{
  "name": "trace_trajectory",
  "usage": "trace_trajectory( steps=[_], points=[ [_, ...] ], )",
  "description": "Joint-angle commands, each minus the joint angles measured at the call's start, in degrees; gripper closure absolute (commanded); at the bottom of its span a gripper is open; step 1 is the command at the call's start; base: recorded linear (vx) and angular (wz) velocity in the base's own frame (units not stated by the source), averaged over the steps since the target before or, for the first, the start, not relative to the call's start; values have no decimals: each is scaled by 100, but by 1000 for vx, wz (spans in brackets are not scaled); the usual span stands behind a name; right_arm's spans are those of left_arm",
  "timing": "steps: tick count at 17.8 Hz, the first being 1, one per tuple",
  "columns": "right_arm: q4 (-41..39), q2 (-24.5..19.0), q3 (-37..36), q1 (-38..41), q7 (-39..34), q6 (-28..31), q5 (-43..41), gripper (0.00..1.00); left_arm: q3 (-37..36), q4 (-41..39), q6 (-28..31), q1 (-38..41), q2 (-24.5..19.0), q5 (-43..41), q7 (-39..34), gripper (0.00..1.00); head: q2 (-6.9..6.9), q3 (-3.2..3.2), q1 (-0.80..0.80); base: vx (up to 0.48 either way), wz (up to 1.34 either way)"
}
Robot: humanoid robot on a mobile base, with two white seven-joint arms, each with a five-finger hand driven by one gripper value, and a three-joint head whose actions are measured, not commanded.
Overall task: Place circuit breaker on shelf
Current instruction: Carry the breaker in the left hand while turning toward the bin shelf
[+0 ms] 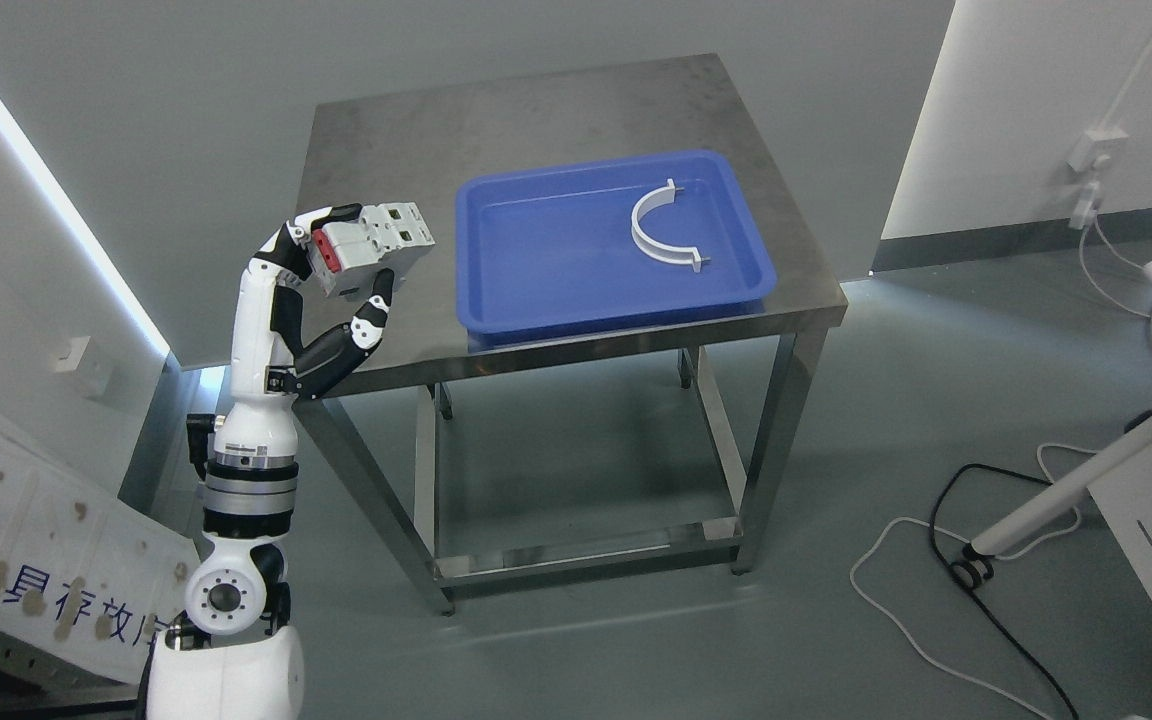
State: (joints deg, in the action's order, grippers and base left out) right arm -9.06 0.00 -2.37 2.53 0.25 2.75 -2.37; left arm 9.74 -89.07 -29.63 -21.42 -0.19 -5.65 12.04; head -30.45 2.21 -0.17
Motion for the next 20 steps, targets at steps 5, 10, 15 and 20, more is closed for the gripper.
trace_trajectory(
  steps=[5, 10, 15, 20],
  points=[
    [1, 100, 0, 2, -7, -2, 0, 0, -7, -436, 1, 437, -81, 143, 36, 87, 0, 0, 0, -598, 63],
    [1, 100, 0, 2, -7, -2, 0, 0, -410, -462, -77, 437, -81, 371, 27, 87, 0, 0, 0, -703, 288],
    [1, 100, 0, 2, -7, -2, 0, 0, -851, -761, -60, 166, -81, 380, 27, 87, 0, 0, 0, -516, 1557],
    [1, 100, 0, 2, -7, -2, 0, 0, -1025, -744, 913, -1556, -81, 363, 368, 87, 0, 0, 0, -330, 2121]
  ],
)
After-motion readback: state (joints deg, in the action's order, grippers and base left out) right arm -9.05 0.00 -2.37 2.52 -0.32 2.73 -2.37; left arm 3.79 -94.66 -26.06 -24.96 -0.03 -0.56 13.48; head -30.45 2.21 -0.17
